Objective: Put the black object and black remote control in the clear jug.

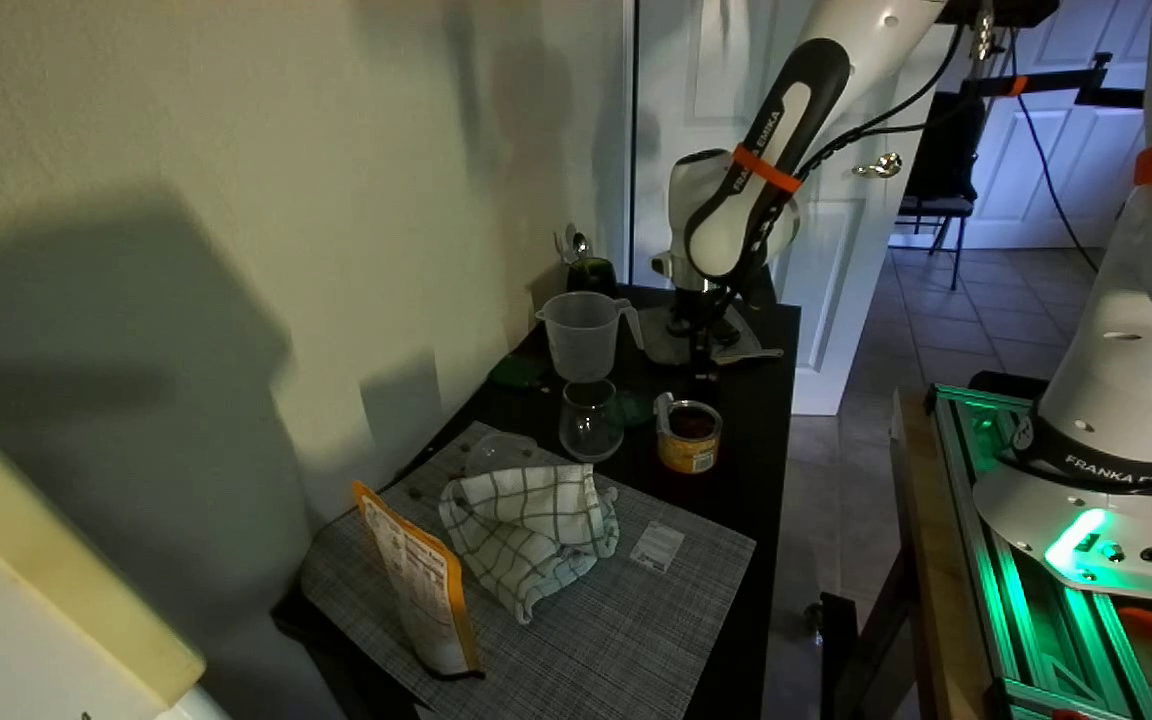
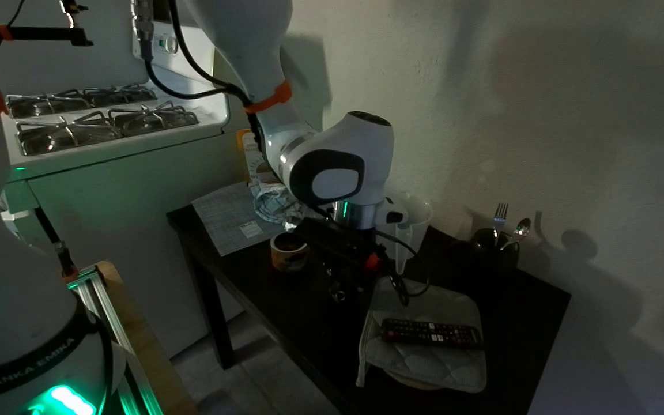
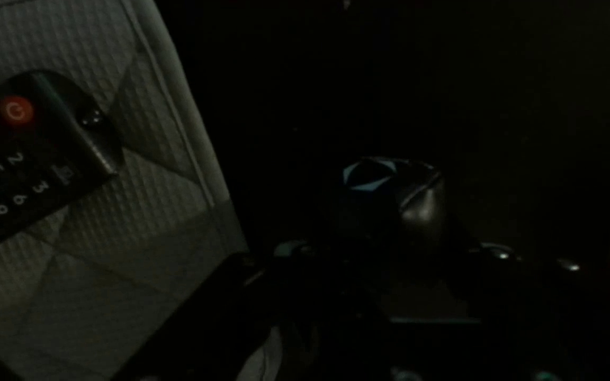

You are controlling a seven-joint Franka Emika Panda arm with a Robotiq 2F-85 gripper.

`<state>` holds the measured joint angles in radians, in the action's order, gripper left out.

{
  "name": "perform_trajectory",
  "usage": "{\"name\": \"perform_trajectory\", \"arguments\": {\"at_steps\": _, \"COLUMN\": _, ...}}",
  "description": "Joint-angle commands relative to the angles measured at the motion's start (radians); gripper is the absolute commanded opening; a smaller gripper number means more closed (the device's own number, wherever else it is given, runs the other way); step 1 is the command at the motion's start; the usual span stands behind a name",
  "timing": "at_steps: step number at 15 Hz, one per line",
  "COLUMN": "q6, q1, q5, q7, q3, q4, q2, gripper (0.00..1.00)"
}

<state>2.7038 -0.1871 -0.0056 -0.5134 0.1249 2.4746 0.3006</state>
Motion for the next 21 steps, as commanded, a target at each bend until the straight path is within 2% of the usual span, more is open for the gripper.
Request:
{"name": "perform_trajectory", "arguments": {"at_steps": 1, "q6": -0.034, "q1": -0.023, "q5": -0.041, "q7": 0.006, "q3": -0.015, "q4": 0.043, "q2": -0.099, "gripper": 0.26}}
{"name": "perform_trajectory", "arguments": {"at_steps": 2, "q6": 0.02, "q1": -0.029, "q5": -0.045, "q7": -0.013, "q3": -0.013, "q4": 0.098, "q2": -0.186, "gripper": 0.22}}
{"name": "perform_trajectory", "arguments": {"at_steps": 6, "q6": 0.117, "q1": -0.03, "q5": -0.006, "q7": -0.064, "q3": -0.007, "q4": 0.167, "q2": -0.386, "gripper": 0.19}}
{"name": "perform_trajectory", "arguments": {"at_steps": 9, "q6": 0.176, "q1": 0.027, "q5": 0.065, "q7": -0.135, "q3": 0.027, "q4": 0.185, "q2": -0.512, "gripper": 0.19}}
{"name": "perform_trajectory", "arguments": {"at_steps": 10, "q6": 0.192, "q1": 0.037, "q5": 0.136, "q7": -0.198, "q3": 0.022, "q4": 0.159, "q2": -0.522, "gripper": 0.19}}
{"name": "perform_trajectory", "arguments": {"at_steps": 11, "q6": 0.209, "q1": 0.08, "q5": 0.211, "q7": -0.257, "q3": 0.047, "q4": 0.132, "q2": -0.528, "gripper": 0.19}}
{"name": "perform_trajectory", "arguments": {"at_steps": 12, "q6": 0.192, "q1": 0.177, "q5": 0.311, "q7": -0.331, "q3": 0.119, "q4": 0.087, "q2": -0.529, "gripper": 0.19}}
{"name": "perform_trajectory", "arguments": {"at_steps": 14, "q6": 0.15, "q1": 0.324, "q5": 0.467, "q7": -0.46, "q3": 0.232, "q4": 0.008, "q2": -0.535, "gripper": 0.19}}
{"name": "perform_trajectory", "arguments": {"at_steps": 16, "q6": 0.099, "q1": 0.398, "q5": 0.63, "q7": -0.593, "q3": 0.286, "q4": -0.086, "q2": -0.499, "gripper": 0.19}}
{"name": "perform_trajectory", "arguments": {"at_steps": 18, "q6": 0.039, "q1": 0.429, "q5": 0.711, "q7": -0.65, "q3": 0.321, "q4": -0.145, "q2": -0.472, "gripper": 0.19}}
{"name": "perform_trajectory", "arguments": {"at_steps": 21, "q6": -0.015, "q1": 0.423, "q5": 0.75, "q7": -0.668, "q3": 0.342, "q4": -0.193, "q2": -0.436, "gripper": 0.19}}
